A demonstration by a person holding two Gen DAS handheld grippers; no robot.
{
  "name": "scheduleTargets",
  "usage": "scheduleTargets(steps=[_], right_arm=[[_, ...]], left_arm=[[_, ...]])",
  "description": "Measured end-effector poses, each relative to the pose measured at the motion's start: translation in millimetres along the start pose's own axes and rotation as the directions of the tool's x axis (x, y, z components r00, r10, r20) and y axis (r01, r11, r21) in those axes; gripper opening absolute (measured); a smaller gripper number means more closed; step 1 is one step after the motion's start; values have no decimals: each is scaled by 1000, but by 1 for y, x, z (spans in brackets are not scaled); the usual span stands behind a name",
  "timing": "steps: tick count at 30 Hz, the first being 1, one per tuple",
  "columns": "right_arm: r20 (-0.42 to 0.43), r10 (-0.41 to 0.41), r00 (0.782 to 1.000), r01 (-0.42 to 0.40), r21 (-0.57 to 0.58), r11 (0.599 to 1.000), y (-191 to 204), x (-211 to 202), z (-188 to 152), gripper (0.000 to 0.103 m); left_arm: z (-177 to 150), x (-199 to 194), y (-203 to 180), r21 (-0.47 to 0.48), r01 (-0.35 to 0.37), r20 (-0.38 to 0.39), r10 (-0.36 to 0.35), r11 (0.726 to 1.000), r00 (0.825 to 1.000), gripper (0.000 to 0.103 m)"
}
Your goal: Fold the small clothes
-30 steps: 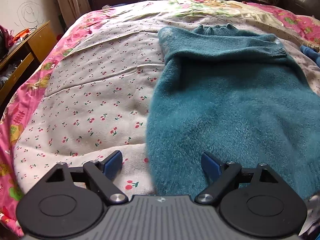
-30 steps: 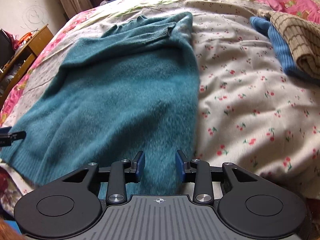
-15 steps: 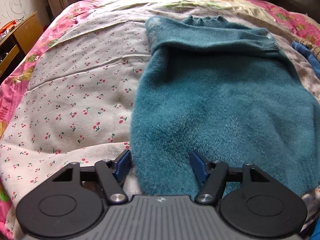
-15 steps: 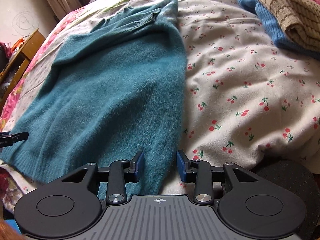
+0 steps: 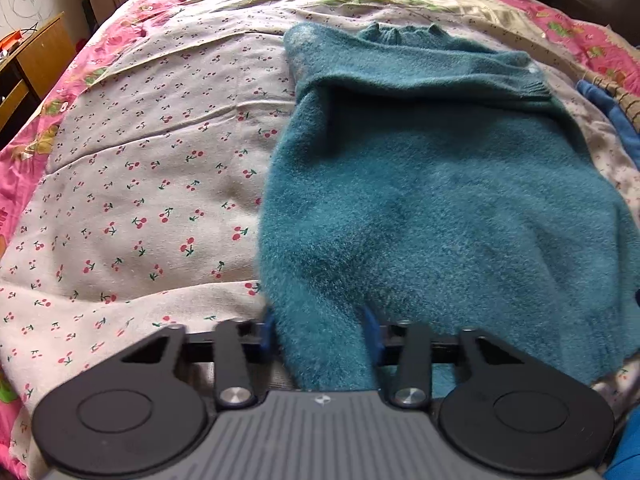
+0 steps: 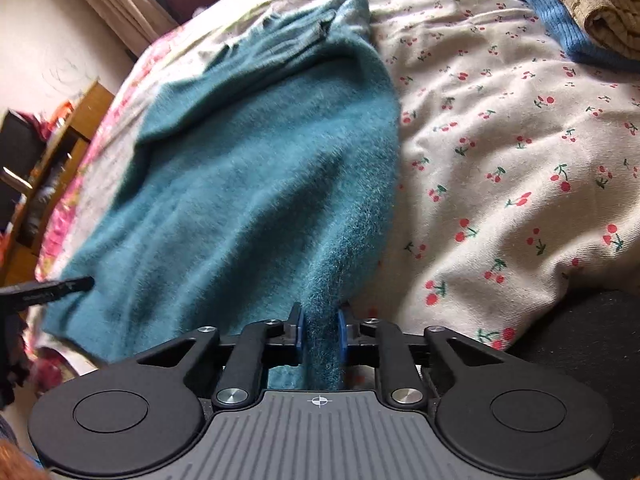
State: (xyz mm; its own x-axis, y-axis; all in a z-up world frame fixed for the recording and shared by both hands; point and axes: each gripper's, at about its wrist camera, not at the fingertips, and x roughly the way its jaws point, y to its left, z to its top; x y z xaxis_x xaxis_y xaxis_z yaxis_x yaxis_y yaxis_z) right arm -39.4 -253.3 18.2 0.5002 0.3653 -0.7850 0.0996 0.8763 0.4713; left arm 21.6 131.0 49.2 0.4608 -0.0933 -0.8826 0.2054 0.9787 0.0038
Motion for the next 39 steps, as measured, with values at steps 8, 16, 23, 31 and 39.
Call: scheduleTargets(steps=[8, 16, 23, 31, 39], right_arm=[[103, 148, 984, -158, 100, 982, 3, -15, 9, 14], [302, 333, 893, -392, 160, 906, 18, -29, 77, 12], [430, 252, 867, -380, 245, 892, 8, 22, 192, 11], [409, 44, 911, -204, 356, 912, -27, 105, 249, 16], [452, 65, 890, -168, 192, 967, -14, 89, 234, 27]], left_arm=[[3, -8, 7, -113, 109, 32, -106, 988, 994, 23], [47, -30, 21, -225, 364, 203, -322, 904, 925, 21], [137, 18, 37, -322, 460, 311, -367, 827, 877, 21], [199, 113, 59, -480, 332, 296, -206, 812, 933, 25], [195, 119, 60, -478, 331, 326, -186, 814, 927, 33]])
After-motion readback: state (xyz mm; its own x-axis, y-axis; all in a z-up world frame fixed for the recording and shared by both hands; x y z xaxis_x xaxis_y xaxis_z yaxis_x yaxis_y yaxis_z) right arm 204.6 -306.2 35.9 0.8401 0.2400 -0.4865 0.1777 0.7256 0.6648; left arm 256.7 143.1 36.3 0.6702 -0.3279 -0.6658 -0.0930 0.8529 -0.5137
